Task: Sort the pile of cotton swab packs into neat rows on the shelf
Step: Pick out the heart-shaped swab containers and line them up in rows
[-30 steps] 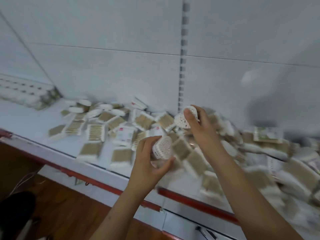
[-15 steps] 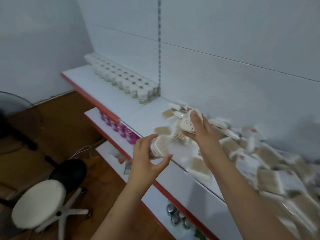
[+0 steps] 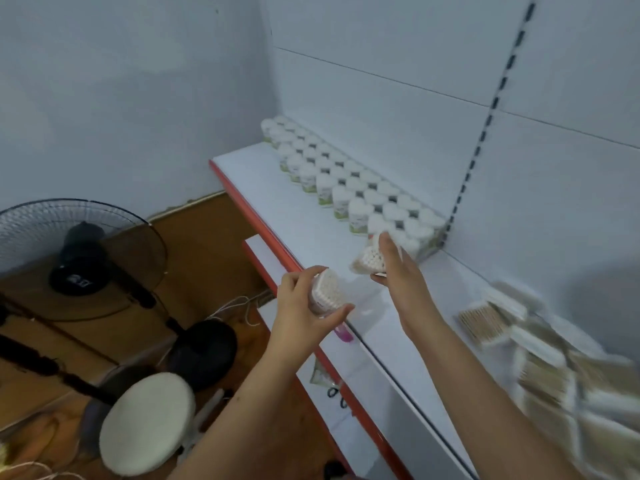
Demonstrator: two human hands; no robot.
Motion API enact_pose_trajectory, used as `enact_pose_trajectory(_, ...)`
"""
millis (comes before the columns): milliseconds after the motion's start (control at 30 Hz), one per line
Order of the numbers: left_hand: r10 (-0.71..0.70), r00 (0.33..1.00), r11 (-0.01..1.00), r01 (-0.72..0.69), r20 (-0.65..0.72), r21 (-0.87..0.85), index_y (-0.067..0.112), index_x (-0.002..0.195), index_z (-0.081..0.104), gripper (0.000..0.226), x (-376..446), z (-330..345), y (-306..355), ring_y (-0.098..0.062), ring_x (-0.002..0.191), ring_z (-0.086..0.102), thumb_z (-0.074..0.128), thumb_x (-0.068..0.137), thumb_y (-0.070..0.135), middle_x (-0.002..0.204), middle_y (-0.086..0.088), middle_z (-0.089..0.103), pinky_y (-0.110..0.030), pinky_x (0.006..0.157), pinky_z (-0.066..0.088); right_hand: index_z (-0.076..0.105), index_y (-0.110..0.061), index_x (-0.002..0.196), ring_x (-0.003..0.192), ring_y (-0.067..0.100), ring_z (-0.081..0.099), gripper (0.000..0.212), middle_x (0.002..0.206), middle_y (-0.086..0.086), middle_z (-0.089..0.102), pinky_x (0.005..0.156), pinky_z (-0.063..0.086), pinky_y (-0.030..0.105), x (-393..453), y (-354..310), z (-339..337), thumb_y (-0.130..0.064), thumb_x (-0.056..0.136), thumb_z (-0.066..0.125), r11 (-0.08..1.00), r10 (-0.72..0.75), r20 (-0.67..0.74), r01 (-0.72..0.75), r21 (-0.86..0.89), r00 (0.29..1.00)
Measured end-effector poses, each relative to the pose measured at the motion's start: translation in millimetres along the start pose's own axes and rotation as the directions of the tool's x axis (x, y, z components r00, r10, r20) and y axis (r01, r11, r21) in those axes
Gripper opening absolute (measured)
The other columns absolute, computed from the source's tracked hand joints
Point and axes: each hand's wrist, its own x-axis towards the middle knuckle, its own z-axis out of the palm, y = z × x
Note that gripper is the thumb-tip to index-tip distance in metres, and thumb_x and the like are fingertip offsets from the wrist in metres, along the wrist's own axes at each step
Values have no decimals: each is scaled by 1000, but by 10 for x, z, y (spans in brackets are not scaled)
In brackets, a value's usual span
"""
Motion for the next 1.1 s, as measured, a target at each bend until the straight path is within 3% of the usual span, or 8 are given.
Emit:
enact_pose_trajectory(133,15,999,1000,-15,-36,27,43,131,42,66,699,-297,-319,-6,123,46,79,77,56,129,17,42,-30,104,48,54,-34,132,104,15,66,49,131,-7,60,74,40,19,638,-7,457,-62,95,40,997,39,21,-37,-73,999)
enact_pose_trajectory(333,-117,991,984,106,-71,-145,62,121,31,65,1420,-632,-854,2,122,49,80,79,52,130,24,46,-35,100,54,55,-31,136,119,14,59,84,133,-8,61,108,44,40,1415,132,1181,-88,78,37,988,50,74,-38,-150,996)
enact_pose_trajectory(433,-132,991,963,122,-26,-240,55,133,31,68,1879,-820,-1089,4,115,56,74,80,56,143,13,42,-37,100,54,55,-29,135,116,2,51,59,125,-18,55,103,38,26,1843,110,1515,-67,93,41,977,17,67,-3,-213,998)
enact_pose_trajectory(533,-93,995,957,95,19,-275,44,148,24,80,2394,-1037,-1288,10,117,53,67,82,56,154,12,34,-23,99,48,60,-37,113,96,-9,53,29,105,-24,57,92,37,21,2263,111,1860,-55,99,43,964,-26,41,35,-264,999)
enact_pose_trajectory(667,-73,993,944,99,93,-315,43,146,30,74,2995,-1337,-1567,-6,124,55,68,84,52,149,12,41,-33,106,49,69,-9,100,98,18,66,61,98,6,72,90,54,42,2670,268,2202,-63,96,42,934,-91,-60,64,-353,994)
enact_pose_trajectory(767,-76,988,921,122,135,-369,37,141,37,67,3349,-1440,-1710,1,117,58,73,85,38,138,11,51,-26,101,52,64,2,96,95,26,65,71,98,16,68,90,52,50,2785,311,2248,-64,95,39,953,-77,-156,27,-301,985)
enact_pose_trajectory(900,-89,986,916,137,142,-376,28,137,40,66,3664,-1379,-1823,3,112,58,78,84,24,128,12,55,-12,92,50,72,-19,107,105,11,66,62,107,-4,74,95,51,34,2724,430,2282,-61,100,27,990,-58,-246,25,-135,967)
enact_pose_trajectory(1100,-91,988,929,129,126,-347,32,138,34,61,4155,-1275,-1928,-7,112,59,71,91,30,128,8,55,-18,86,53,68,-25,116,113,8,63,54,115,-14,69,98,51,40,2674,609,2250,-53,97,25,972,-173,-345,104,-210,923)
